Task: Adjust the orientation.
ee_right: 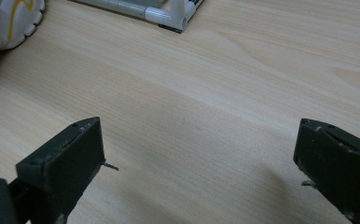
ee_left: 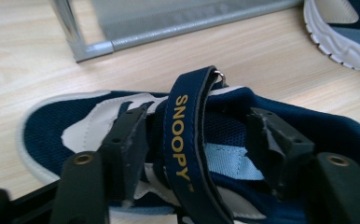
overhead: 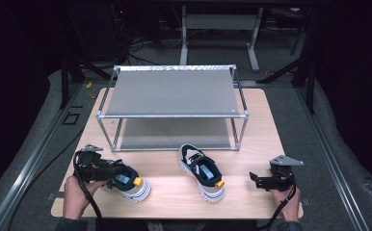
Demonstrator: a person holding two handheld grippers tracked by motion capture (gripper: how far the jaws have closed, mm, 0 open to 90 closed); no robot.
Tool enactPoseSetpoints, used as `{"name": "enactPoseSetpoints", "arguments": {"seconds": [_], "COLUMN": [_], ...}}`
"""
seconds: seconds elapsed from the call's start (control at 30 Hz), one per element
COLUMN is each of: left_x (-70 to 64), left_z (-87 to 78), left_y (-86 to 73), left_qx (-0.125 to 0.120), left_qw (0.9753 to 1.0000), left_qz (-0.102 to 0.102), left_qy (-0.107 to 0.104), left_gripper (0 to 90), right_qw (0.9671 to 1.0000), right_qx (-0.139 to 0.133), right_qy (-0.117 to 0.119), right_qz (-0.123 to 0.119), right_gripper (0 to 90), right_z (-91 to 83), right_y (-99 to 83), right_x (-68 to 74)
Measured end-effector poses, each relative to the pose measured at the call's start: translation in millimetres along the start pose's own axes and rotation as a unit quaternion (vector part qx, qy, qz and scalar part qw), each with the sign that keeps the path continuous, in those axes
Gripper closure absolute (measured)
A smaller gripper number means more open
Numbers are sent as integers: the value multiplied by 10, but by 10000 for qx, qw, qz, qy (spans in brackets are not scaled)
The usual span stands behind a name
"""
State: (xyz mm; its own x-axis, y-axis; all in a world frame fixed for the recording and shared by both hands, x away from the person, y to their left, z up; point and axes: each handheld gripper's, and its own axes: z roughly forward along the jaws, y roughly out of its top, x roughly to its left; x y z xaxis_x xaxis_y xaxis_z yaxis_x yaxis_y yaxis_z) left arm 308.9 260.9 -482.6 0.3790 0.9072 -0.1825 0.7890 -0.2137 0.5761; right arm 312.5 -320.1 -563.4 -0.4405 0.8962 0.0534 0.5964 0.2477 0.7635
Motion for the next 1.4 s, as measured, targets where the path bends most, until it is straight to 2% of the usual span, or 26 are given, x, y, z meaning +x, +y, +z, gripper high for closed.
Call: {"name": "enactPoseSetpoints", "arguments": {"seconds": [0.1, 0.37, 0.67, 0.83, 1.0, 1.23, 1.4], "left_x": [20, 76, 80, 56, 27, -8, -28], "left_z": [57, 64, 83, 83, 84, 74, 47], "left_y": [-3, -21, -20, -26, -51, -66, -75], "left_qx": [69, -21, -54, -61, -194, -337, -403], "left_qw": [10000, 9999, 9998, 9997, 9993, 9985, 9985], "left_qz": [-44, -147, -159, -84, -44, 35, 139], "left_qy": [9, 29, 133, 241, 314, 421, 342], "left_gripper": [478, 613, 640, 665, 719, 744, 749], "right_qw": [10000, 10000, 10000, 10000, 10000, 10000, 10000], "right_qx": [17, -5, 22, 7, -14, -13, -10], "right_qy": [-14, -9, -29, -25, -20, -26, -14], "right_qz": [-13, 0, -44, -38, -16, -18, -11], "right_gripper": [13, 18, 18, 18, 19, 21, 21], "right_z": [-3, 10, -1, -2, -1, -5, -2], "right_y": [1, 0, 1, 0, -1, -2, -1], "right_x": [0, 5, 4, 3, 3, 2, 0]}}
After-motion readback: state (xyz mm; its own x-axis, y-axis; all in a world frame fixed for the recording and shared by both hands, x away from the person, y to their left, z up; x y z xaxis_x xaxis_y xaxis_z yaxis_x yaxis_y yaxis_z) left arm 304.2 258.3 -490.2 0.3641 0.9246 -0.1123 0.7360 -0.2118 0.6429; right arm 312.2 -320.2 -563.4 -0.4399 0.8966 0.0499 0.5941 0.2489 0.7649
